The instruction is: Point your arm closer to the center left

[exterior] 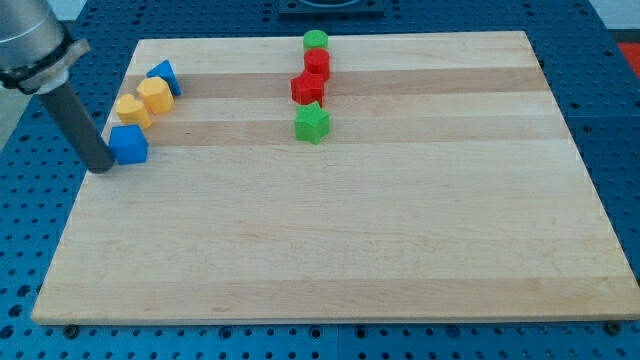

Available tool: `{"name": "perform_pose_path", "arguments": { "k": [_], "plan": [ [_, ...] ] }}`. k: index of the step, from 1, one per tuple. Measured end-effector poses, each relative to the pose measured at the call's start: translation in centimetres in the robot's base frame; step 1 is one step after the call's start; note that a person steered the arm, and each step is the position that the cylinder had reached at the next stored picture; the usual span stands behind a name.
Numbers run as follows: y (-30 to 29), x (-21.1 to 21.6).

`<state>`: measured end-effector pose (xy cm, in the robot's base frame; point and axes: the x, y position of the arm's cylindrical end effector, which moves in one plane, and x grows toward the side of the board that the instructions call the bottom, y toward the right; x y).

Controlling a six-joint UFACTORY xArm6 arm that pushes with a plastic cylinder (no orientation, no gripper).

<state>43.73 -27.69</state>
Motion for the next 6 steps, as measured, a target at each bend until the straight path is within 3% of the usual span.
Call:
{"name": "perform_pose_path", "arguments": {
  "k": [1, 6],
  "plan": [
    [-2.8, -0.2],
    [-2.8, -5.5]
  ]
}}
